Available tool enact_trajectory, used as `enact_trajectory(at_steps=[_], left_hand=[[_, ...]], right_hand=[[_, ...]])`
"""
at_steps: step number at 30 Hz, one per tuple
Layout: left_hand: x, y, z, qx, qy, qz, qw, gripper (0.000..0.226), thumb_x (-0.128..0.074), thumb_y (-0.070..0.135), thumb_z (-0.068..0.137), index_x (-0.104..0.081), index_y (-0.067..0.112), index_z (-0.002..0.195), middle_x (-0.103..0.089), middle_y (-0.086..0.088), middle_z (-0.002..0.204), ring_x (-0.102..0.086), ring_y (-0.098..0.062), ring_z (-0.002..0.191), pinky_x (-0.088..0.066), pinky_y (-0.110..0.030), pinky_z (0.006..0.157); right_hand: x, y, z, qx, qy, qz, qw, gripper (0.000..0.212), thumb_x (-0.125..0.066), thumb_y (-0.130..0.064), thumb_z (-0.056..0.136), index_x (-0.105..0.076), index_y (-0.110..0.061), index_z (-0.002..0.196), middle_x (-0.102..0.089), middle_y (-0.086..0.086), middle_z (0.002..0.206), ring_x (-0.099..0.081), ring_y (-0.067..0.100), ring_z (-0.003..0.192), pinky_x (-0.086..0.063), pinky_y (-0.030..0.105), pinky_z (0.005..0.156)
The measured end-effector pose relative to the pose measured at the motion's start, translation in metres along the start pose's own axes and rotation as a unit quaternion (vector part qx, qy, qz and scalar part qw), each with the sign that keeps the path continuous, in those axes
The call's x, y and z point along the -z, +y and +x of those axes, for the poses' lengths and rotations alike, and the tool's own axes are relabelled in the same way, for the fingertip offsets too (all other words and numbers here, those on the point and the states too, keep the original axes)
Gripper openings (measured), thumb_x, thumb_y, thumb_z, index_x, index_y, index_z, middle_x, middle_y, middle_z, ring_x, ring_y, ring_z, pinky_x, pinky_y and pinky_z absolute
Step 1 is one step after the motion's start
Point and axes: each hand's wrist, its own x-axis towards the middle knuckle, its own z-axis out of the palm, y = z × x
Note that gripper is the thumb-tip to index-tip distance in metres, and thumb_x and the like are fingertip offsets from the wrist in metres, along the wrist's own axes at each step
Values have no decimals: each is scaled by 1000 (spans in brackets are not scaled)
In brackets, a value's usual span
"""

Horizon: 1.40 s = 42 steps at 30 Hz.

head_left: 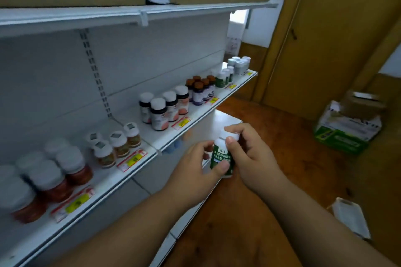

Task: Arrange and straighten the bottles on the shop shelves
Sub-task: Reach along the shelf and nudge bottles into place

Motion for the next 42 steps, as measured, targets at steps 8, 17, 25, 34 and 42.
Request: enact_trajectory(at_steps=[8,17,25,34,42], left_hand=[[-58,-18,133,-4,-17,9,1000,72,-48,73,73,-43,33,134,-51,17,124,-50,2,111,-47,-31,96],[-84,-35,323,-35,-15,48,998,76,-46,76,72,-41,33,135,-47,19,124,-46,6,109,-42,-22,91],[-123,-54,456,-46,49,101,993,67,-46,69,79,-39,34,136,-42,23,121,-44,0,114,-38,-23,91],[-150,-65,563,45,237,259,935,48,-59,44,83,-50,23,125,-54,-1,121,-49,-19,109,-41,-31,92],[-156,-92,619,290,176,423,840,102,-33,74,85,7,8,151,14,-15,159,10,-29,146,8,-39,115]], right_hand=[[44,93,109,-26,12,8,1000,10,-56,-20,95,-58,-24,103,-59,-15,84,-59,-6,74,-41,6,58],[91,173,264,-39,35,-4,999,10,-59,-27,91,-58,-34,98,-61,9,84,-59,31,76,-53,36,54],[117,268,407,-9,-10,19,1000,9,-61,-19,91,-57,-27,96,-61,-17,74,-57,-1,61,-44,16,53],[106,333,592,117,-158,2,980,14,-65,-24,84,-57,-32,92,-60,-22,78,-60,-6,73,-40,3,60],[46,361,676,174,-322,-75,928,18,-65,-27,74,-51,-34,85,-61,-11,89,-59,14,83,-49,27,67]])
